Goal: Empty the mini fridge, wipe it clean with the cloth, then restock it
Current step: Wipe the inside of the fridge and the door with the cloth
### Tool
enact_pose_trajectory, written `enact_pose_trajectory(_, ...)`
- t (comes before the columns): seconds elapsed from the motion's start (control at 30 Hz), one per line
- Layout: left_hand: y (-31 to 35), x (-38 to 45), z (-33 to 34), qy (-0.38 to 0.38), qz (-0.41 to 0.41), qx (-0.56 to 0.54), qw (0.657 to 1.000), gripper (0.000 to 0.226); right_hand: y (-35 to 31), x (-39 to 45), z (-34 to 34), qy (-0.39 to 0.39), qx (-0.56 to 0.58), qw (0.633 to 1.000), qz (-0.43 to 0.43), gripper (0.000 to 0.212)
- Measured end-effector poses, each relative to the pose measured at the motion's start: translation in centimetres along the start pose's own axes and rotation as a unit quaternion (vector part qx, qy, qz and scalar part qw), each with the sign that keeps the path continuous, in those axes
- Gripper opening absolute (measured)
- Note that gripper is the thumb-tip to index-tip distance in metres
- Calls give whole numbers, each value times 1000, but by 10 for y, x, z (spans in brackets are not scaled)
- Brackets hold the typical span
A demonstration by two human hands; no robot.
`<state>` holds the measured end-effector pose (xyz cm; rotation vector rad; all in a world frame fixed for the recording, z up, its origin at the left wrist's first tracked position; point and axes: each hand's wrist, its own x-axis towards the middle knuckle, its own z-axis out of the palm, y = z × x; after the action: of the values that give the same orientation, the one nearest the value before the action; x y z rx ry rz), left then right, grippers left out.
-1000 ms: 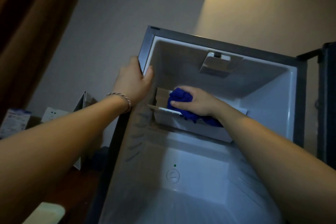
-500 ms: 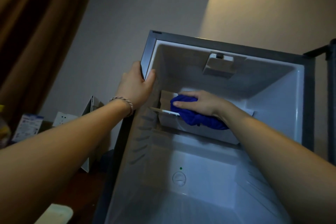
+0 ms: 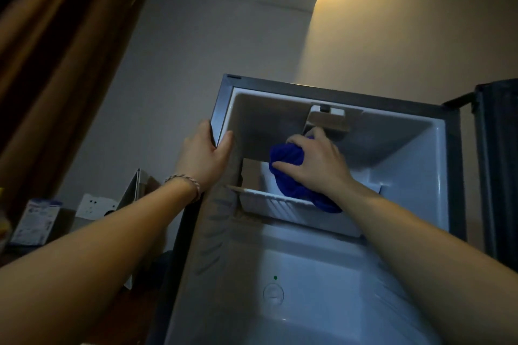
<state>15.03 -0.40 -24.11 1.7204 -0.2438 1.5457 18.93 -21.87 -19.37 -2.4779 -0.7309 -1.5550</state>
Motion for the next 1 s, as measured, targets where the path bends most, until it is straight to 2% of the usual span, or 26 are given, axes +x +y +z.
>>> enact_pose_trajectory(0.07, 0, 0, -1, 4, 0, 2, 1000, 28, 5, -2, 8, 14, -14, 1000, -16, 58)
enact_pose_trajectory(0.13, 2, -2, -2, 3, 1, 7, 1000, 27, 12, 1, 17, 14, 25, 1000, -9, 56)
enact_pose_trajectory(0.27, 5, -3, -2, -6, 5, 8, 1000, 24, 18, 19, 28, -47, 85, 995, -3, 63)
enact_pose_trajectory(0.4, 1, -1, -2, -9, 1, 18, 1000, 26, 15, 33, 42, -118, 42, 991, -42, 78)
enact_pose_trajectory(0.5, -2, 0, -1, -5, 2, 18, 1000, 25, 11, 45, 44, -141, -4, 988, -69, 78)
enact_pose_trajectory(0.67, -5, 1, 0, 2, 6, 25, 1000, 25, -2, 60, 49, -142, 2, 984, -110, 77)
enact_pose_trajectory(0.8, -5, 1, 1, 10, 14, 29, 999, 26, -16, 72, 61, -135, 63, 983, -110, 63)
enact_pose_trajectory(1.0, -6, 3, 1, 0, 9, 43, 999, 31, -20, 84, 67, -150, 12, 982, -117, 74)
